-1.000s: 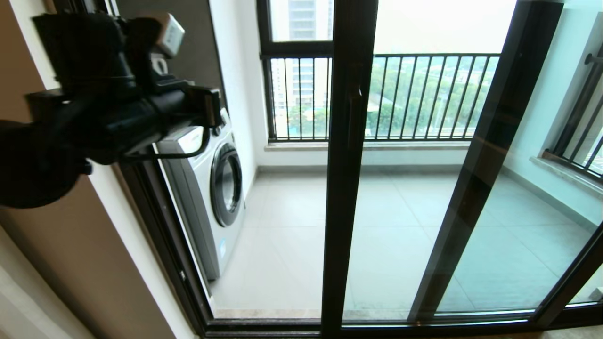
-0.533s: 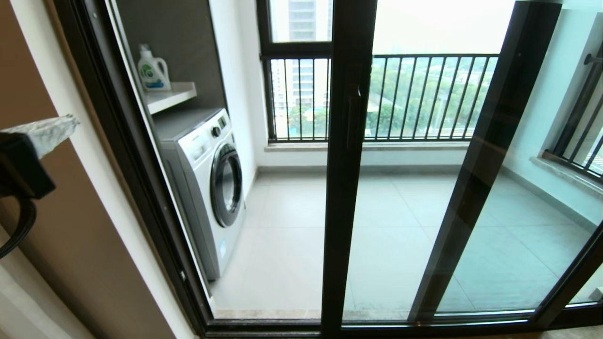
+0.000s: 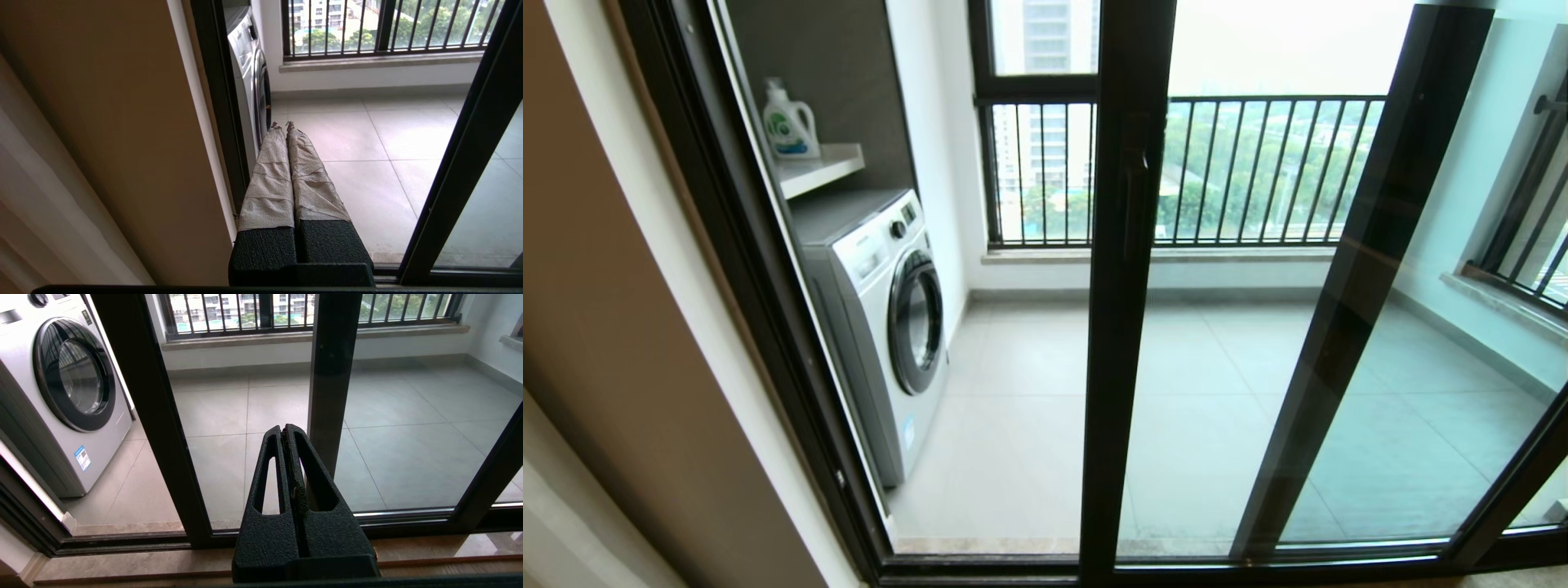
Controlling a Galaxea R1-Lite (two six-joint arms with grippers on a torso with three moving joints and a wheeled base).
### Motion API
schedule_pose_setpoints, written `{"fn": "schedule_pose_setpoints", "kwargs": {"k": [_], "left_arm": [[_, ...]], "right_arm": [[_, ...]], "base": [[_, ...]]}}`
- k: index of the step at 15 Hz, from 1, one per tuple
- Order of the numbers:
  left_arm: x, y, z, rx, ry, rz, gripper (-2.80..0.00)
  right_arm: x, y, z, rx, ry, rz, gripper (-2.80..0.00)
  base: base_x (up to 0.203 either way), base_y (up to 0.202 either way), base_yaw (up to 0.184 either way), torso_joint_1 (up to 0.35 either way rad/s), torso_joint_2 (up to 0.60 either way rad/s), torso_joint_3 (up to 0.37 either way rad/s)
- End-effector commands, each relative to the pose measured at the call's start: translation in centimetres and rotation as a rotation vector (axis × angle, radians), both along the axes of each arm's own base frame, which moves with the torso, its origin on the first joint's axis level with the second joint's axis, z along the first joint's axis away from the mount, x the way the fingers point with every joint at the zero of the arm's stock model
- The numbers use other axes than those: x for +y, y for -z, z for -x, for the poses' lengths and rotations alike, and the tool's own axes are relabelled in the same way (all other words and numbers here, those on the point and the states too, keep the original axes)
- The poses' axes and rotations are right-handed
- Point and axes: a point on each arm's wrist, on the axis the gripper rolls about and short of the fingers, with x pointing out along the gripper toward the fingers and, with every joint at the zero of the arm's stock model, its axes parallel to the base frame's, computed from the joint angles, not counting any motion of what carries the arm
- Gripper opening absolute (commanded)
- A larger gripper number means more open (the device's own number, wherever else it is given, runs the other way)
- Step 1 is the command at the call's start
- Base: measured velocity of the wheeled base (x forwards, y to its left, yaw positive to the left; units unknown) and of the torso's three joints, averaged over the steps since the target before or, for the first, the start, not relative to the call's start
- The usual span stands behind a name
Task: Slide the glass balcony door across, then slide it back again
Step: Open the slid door
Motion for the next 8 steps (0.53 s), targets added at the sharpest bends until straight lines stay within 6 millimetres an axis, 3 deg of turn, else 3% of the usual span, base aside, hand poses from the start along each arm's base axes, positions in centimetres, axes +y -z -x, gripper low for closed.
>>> {"fn": "schedule_pose_setpoints", "kwargs": {"k": [1, 4, 8], "left_arm": [[0.1, 3.9, 3.4, -0.084, -0.02, 0.0, -2.8], [0.0, 8.3, 3.3, 0.033, -0.02, 0.034, -2.8], [-0.2, 9.7, 2.8, 0.072, 0.047, -0.01, -2.8]], "right_arm": [[0.0, 0.3, -0.1, 0.013, 0.0, -0.001, -2.8], [0.0, 0.3, -0.1, 0.012, 0.0, 0.0, -2.8], [0.0, 0.3, -0.1, 0.013, 0.0, 0.0, -2.8]], "base": [[0.0, 0.0, 0.0, 0.0, 0.0, 0.0], [0.0, 0.0, 0.0, 0.0, 0.0, 0.0], [0.0, 0.0, 0.0, 0.0, 0.0, 0.0]]}}
